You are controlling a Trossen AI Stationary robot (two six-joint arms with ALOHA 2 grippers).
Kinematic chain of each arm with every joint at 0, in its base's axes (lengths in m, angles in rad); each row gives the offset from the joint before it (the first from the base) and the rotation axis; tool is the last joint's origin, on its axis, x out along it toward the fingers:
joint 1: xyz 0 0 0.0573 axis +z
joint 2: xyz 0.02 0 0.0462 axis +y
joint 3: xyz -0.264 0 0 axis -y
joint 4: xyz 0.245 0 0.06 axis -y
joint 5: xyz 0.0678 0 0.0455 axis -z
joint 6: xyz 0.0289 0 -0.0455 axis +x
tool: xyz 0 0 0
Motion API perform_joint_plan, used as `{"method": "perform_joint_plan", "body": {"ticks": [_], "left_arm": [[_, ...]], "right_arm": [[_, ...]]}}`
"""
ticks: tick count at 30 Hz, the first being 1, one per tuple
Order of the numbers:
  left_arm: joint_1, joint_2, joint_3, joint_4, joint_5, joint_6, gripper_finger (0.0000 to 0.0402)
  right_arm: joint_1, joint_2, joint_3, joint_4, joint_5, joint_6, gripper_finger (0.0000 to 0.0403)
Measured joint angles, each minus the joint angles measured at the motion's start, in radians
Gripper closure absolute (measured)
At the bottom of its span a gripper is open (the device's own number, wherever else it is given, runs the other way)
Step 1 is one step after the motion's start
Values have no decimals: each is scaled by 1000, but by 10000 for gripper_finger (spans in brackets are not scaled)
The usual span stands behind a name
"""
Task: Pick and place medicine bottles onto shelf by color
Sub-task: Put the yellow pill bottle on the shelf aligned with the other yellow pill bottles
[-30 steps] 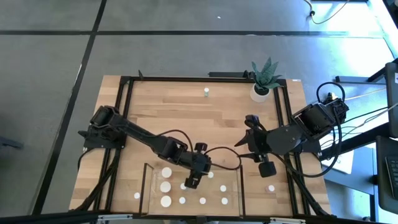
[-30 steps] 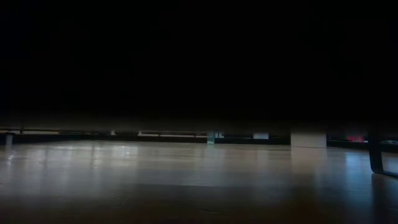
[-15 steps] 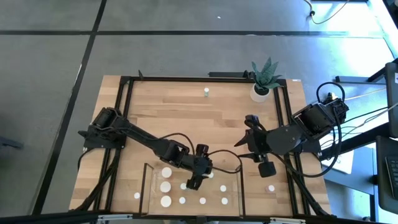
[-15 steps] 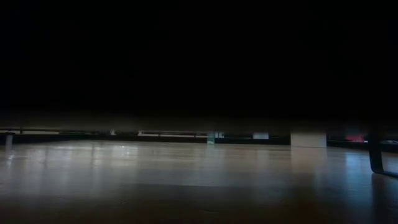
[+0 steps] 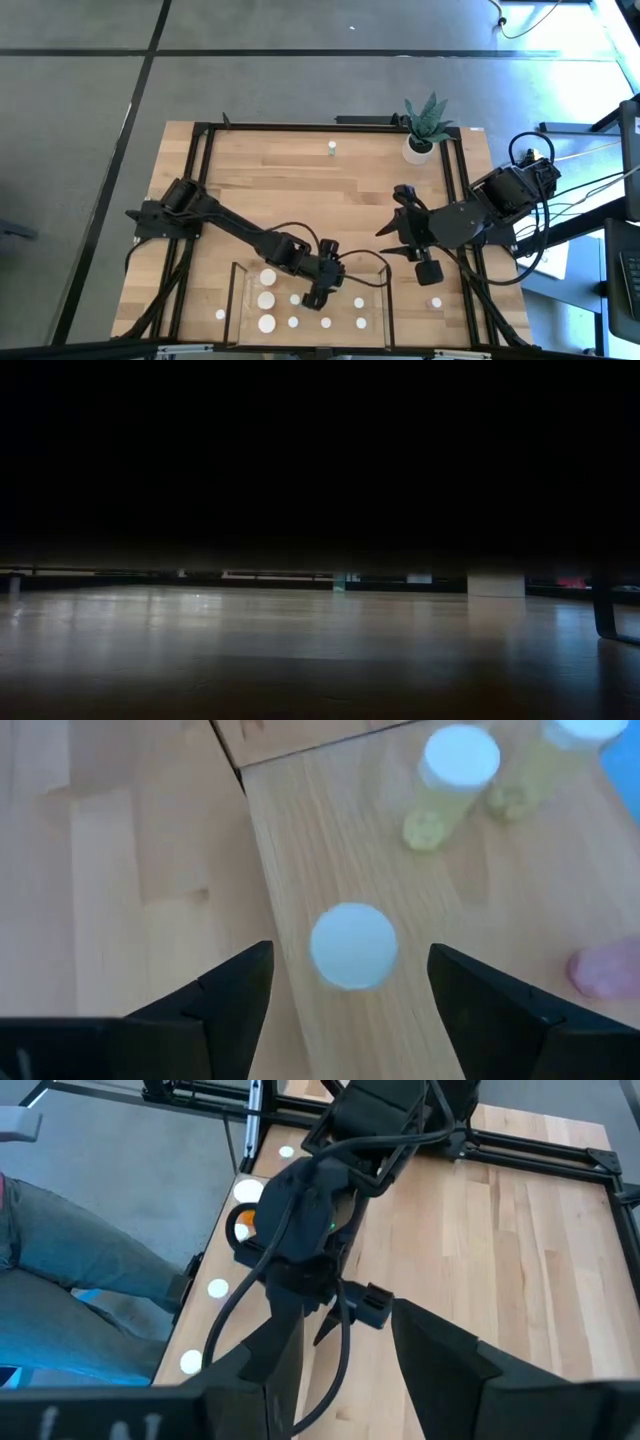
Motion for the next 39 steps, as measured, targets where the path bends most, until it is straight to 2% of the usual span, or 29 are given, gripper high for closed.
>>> {"method": "perform_joint_plan", "body": {"ticks": [10, 22, 39], "left_arm": [[1, 4, 0, 34, -1, 23, 156], [1, 4, 0, 30, 0, 23, 213], [0, 4, 0, 33, 0, 23, 257]], "right_arm": [[0, 0, 0, 0, 0, 0, 247], [0, 0, 0, -1, 0, -1, 247], [0, 0, 0, -1, 0, 0, 247]]}}
